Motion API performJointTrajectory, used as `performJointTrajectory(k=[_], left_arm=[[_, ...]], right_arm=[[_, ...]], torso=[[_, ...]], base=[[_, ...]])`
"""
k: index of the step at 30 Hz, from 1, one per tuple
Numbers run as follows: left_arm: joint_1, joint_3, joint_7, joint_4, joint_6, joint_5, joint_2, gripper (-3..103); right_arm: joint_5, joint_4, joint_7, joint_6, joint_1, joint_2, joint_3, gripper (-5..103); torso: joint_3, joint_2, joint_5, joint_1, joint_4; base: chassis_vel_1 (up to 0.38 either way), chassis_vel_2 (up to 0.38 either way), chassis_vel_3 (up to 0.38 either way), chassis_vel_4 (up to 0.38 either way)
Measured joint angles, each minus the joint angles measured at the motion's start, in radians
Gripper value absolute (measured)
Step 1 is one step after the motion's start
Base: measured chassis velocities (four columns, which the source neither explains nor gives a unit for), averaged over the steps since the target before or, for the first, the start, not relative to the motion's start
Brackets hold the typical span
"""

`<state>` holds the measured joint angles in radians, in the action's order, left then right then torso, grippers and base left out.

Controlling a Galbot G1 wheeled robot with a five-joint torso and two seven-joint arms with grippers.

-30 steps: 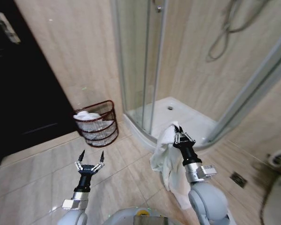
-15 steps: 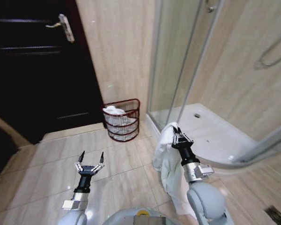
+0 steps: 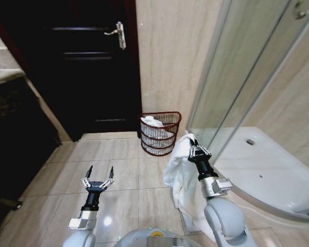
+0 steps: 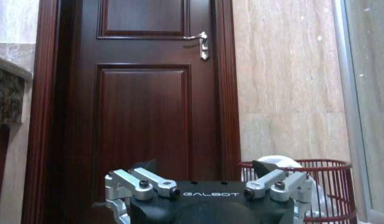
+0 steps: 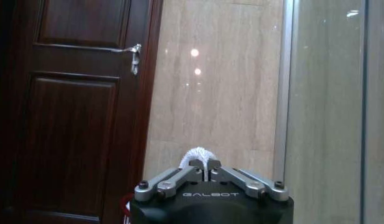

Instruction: Discard the used towel into the hamper.

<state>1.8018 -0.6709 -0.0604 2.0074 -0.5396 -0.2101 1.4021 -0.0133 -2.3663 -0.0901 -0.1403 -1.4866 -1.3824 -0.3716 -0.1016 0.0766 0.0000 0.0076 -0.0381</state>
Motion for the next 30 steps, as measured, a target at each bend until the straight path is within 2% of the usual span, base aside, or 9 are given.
performJointTrajectory(k=[30], left_arm=[[-0.01, -0.009, -0.004, -0.005, 0.016, -0.008, -0.012, 100]], right_arm=[[0.012, 0.023, -0.001, -0.012, 0.04, 0.006, -0.002, 2]], torso=[[-0.095, 0.123, 0.0, 0.026, -0.0002]], base=[[0.0, 0.0, 0.0, 0.0]])
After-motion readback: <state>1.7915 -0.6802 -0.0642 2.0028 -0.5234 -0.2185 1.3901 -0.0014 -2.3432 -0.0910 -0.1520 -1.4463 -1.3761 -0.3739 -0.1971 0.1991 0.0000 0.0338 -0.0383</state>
